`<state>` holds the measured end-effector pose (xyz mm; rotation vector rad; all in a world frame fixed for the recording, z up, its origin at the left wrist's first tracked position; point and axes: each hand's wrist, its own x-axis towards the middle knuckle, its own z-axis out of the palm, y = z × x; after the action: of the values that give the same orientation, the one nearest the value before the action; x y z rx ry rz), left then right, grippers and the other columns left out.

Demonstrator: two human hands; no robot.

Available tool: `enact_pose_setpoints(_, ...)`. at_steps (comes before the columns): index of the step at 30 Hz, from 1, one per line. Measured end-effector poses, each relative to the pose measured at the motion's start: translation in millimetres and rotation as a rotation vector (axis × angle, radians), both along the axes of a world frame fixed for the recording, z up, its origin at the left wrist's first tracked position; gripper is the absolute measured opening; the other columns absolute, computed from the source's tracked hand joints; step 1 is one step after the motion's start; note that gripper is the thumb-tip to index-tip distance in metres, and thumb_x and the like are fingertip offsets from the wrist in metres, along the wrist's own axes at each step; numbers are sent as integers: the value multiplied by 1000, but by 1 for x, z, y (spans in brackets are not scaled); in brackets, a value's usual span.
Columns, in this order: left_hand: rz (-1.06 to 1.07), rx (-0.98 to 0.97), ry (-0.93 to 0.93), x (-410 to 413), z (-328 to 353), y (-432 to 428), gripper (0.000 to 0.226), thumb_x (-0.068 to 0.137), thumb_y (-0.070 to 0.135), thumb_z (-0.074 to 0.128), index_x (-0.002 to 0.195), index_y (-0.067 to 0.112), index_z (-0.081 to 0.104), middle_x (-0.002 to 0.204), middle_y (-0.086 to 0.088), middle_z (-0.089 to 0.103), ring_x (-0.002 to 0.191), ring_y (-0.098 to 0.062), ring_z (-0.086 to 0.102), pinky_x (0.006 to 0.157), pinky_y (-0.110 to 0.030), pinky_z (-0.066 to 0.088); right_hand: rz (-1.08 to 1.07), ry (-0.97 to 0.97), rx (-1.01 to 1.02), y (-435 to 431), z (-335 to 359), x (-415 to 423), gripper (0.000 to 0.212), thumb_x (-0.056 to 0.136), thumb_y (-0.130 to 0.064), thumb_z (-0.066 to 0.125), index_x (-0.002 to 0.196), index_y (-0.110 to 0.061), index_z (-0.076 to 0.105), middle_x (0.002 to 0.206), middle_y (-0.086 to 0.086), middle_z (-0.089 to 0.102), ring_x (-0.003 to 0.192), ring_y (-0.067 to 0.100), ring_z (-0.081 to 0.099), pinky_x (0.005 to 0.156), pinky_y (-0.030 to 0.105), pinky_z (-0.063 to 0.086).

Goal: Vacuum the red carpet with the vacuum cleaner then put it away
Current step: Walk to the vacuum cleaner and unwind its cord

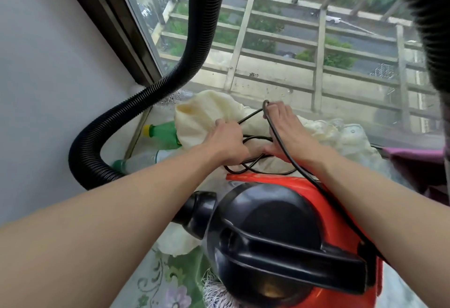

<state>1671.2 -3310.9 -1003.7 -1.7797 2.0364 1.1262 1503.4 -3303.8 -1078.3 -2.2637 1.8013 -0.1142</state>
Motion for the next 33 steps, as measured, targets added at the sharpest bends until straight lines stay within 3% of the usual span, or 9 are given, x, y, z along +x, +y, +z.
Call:
enact_pose_setpoints(3,66,-13,14,-1,-7,0,61,87,12,59,137,-7,29,134,-23,51,127,-39,47,99,-39,41,-71,-94,-24,-2,8,-1,74,55,-14,92,106,1,41,112,22,40,98,36,45,88,40,45)
enact_pose_setpoints(6,3,-37,7,0,-12,1,54,88,18,66,133,-1,43,128,-19,57,123,-37,49,98,-39,43,-29,-117,59,-6,20,0,85,63,-22,91,126,5,40,125,21,37,111,33,44,99,37,42)
enact_pose_setpoints(10,-114,-148,-70,2,-16,-2,35,87,5,55,123,7,55,124,-20,61,120,-37,52,94,-38,44,161,163,32,-5,30,2,79,69,-31,83,139,-23,46,140,8,38,124,33,38,102,45,36)
enact_pose_setpoints(14,-158,-185,-11,1,-17,-4,29,90,5,53,119,8,55,120,-19,63,115,-37,55,90,-38,45,265,329,-22,-7,33,7,56,74,-34,76,123,-17,54,132,1,49,124,27,40,101,42,30)
enact_pose_setpoints(19,-24,-44,257,1,-8,-3,21,95,5,54,115,10,58,115,-13,68,109,-31,60,85,-32,48,153,196,99,-1,42,3,41,82,-34,68,117,-17,57,107,0,65,108,26,49,92,40,30)
enact_pose_setpoints(22,70,85,381,-3,-2,3,7,97,9,57,98,15,59,100,-12,65,91,-26,57,72,-31,42,114,47,224,9,55,-3,26,83,-28,65,106,-17,71,97,6,65,101,30,52,86,41,44)
enact_pose_setpoints(25,139,130,491,-9,8,9,17,97,8,58,84,19,56,91,-15,63,84,-22,54,76,-32,40,38,-29,220,20,70,-9,18,87,-24,64,98,-12,72,91,8,66,104,30,52,88,44,43)
enact_pose_setpoints(29,240,83,621,-17,45,11,24,91,-1,59,101,20,59,92,-12,63,82,-19,56,72,-28,41,-200,-135,87,46,97,-14,17,93,-27,60,102,-14,66,95,12,69,98,35,62,80,44,48)
enact_pose_setpoints(33,255,84,550,-13,87,19,34,85,3,66,116,16,61,107,-4,65,92,-13,58,72,-18,42,-283,-91,-98,84,136,-9,17,96,-27,54,104,-13,62,96,10,67,93,34,61,70,42,48)
